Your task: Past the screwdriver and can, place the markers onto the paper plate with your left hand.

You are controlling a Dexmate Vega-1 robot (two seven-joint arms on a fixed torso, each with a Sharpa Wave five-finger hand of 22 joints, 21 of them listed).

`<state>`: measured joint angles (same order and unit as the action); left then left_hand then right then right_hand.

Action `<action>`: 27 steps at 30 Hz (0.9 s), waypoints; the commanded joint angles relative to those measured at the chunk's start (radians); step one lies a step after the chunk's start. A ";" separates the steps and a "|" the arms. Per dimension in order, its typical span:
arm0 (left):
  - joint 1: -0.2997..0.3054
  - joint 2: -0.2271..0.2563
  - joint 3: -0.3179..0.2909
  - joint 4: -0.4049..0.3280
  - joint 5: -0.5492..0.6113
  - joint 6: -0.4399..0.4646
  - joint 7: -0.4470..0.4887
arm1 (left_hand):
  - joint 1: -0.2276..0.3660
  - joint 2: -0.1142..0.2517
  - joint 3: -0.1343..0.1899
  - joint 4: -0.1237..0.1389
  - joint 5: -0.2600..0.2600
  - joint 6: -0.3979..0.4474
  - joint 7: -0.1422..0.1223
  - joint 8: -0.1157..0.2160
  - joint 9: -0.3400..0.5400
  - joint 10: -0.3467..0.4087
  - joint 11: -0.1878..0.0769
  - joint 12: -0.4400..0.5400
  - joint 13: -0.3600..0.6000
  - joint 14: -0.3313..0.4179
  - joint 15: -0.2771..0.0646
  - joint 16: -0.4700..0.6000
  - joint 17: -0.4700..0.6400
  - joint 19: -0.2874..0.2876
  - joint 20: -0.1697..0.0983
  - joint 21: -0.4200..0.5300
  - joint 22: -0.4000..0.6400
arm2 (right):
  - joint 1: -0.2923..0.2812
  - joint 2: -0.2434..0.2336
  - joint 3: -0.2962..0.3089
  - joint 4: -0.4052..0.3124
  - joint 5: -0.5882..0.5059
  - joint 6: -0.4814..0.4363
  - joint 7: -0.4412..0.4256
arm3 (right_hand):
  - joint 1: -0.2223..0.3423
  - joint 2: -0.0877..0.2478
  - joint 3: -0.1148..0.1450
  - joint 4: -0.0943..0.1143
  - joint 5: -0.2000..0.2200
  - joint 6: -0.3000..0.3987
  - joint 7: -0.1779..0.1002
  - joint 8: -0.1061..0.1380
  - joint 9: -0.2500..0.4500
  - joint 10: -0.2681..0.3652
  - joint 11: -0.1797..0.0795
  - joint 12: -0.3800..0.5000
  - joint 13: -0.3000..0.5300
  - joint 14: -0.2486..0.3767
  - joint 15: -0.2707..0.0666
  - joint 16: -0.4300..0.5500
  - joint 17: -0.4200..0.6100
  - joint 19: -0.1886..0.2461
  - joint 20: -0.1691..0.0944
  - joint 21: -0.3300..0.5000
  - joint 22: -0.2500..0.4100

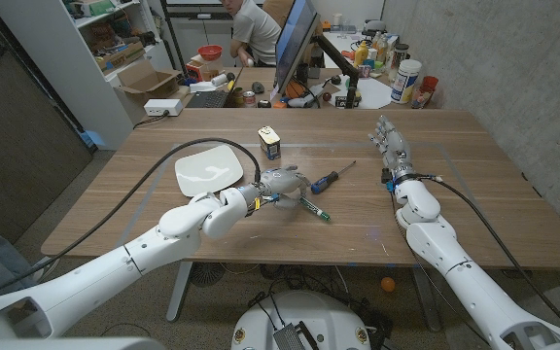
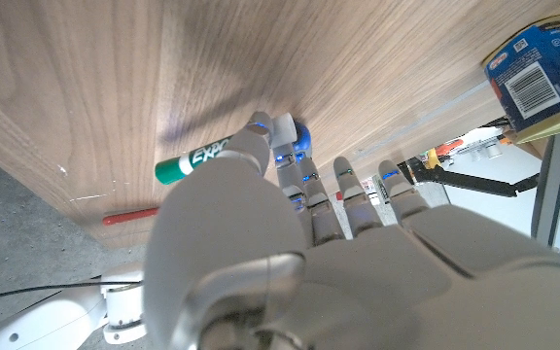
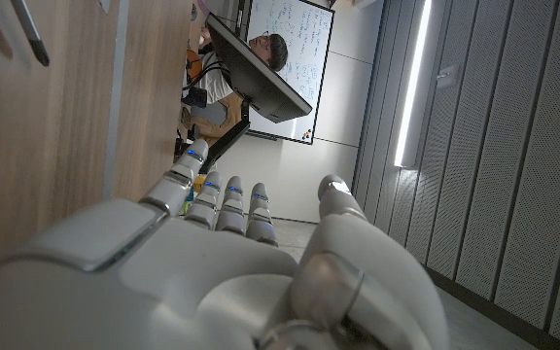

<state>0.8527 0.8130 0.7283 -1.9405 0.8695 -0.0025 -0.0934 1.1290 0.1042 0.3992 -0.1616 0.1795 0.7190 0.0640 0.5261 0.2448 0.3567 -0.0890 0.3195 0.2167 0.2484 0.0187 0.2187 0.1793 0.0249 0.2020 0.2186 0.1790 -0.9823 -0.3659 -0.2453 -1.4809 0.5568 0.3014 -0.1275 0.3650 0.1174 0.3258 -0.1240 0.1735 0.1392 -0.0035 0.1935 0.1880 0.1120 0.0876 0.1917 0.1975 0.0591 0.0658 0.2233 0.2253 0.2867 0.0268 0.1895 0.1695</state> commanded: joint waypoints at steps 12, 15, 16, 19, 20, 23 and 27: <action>0.055 0.055 -0.088 -0.096 -0.041 0.056 0.030 | 0.009 0.005 -0.010 -0.001 0.005 0.287 -0.041 0.010 0.028 0.008 0.002 -0.008 0.003 0.013 0.002 0.003 0.002 0.007 0.007 -0.002 0.006 | 0.003 -0.012 -0.013 -0.031 -0.017 -0.019 -0.019 | -0.001 -0.001 -0.004 0.000 0.006 -0.002 0.003 0.006 0.004 -0.002 -0.003 0.008 0.004 0.007 0.001 0.004 0.004 0.004 0.003 0.006 0.002; 0.070 0.068 -0.112 -0.119 -0.059 0.068 0.034 | 0.009 0.006 -0.010 0.000 0.005 0.287 -0.041 0.011 0.029 0.008 0.002 -0.009 0.004 0.012 0.003 0.002 0.002 0.007 0.007 -0.002 0.006 | 0.006 -0.011 -0.016 -0.028 -0.017 -0.019 -0.017 | -0.001 -0.001 -0.004 -0.001 0.006 -0.002 0.003 0.006 0.004 -0.002 -0.003 0.008 0.004 0.007 0.001 0.004 0.004 0.005 0.003 0.006 0.002; 0.076 0.072 -0.119 -0.127 -0.065 0.073 0.034 | 0.009 0.006 -0.011 0.000 0.005 0.287 -0.041 0.011 0.029 0.009 0.003 -0.009 0.004 0.012 0.003 0.002 0.003 0.008 0.007 -0.002 0.006 | 0.007 -0.010 -0.017 -0.027 -0.018 -0.019 -0.017 | -0.001 -0.001 -0.004 -0.001 0.006 -0.001 0.003 0.006 0.004 -0.002 -0.003 0.008 0.004 0.007 0.001 0.004 0.004 0.005 0.003 0.006 0.002; 0.094 0.082 -0.141 -0.146 -0.086 0.083 0.043 | 0.009 0.007 -0.012 0.001 0.005 0.286 -0.039 0.011 0.030 0.010 0.003 -0.011 0.004 0.014 0.004 0.002 0.003 0.009 0.008 -0.002 0.006 | 0.011 -0.009 -0.021 -0.024 -0.020 -0.020 -0.016 | -0.001 -0.001 -0.004 -0.001 0.006 -0.001 0.003 0.006 0.004 -0.002 -0.002 0.008 0.004 0.007 0.000 0.004 0.004 0.005 0.003 0.006 0.002; 0.100 0.085 -0.148 -0.153 -0.092 0.086 0.045 | 0.010 0.007 -0.012 0.001 0.005 0.286 -0.039 0.012 0.030 0.010 0.003 -0.011 0.005 0.016 0.004 0.002 0.003 0.009 0.008 -0.002 0.006 | 0.012 -0.009 -0.022 -0.025 -0.021 -0.021 -0.018 | -0.001 -0.001 -0.004 -0.001 0.006 -0.001 0.003 0.006 0.004 -0.002 -0.002 0.008 0.004 0.007 0.001 0.004 0.005 0.004 0.003 0.006 0.002; 0.115 0.093 -0.170 -0.169 -0.120 0.096 0.047 | 0.010 0.008 -0.013 0.001 0.005 0.283 -0.038 0.012 0.032 0.011 0.003 -0.012 0.005 0.016 0.005 0.002 0.003 0.009 0.008 -0.002 0.006 | 0.016 -0.008 -0.025 -0.024 -0.024 -0.023 -0.018 | -0.001 -0.001 -0.004 -0.001 0.006 -0.001 0.004 0.006 0.004 -0.002 -0.004 0.008 0.004 0.007 0.001 0.004 0.005 0.004 0.003 0.006 0.002; 0.135 0.103 -0.197 -0.189 -0.149 0.113 0.054 | 0.010 0.008 -0.014 0.001 0.006 0.282 -0.037 0.012 0.033 0.011 0.006 -0.013 0.006 0.017 0.005 0.001 0.003 0.009 0.008 -0.003 0.006 | 0.021 -0.007 -0.029 -0.025 -0.029 -0.024 -0.019 | -0.001 0.000 -0.005 -0.001 0.006 0.000 0.004 0.006 0.004 -0.002 -0.004 0.008 0.004 0.008 0.001 0.004 0.005 0.004 0.003 0.006 0.002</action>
<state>0.9108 0.8652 0.6393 -2.0362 0.7863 0.0740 -0.0552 1.1338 0.1038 0.3896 -0.1629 0.1758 0.7191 0.0641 0.5262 0.2448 0.3619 -0.0838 0.3082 0.2213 0.2564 0.0199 0.2187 0.1791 0.0301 0.2073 0.2186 0.1841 -0.9730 -0.3761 -0.2643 -1.5073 0.5411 0.2852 -0.1427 0.3650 0.1174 0.3258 -0.1240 0.1735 0.1392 -0.0035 0.1935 0.1879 0.1121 0.0875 0.1917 0.1974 0.0590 0.0658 0.2233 0.2252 0.2866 0.0268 0.1895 0.1695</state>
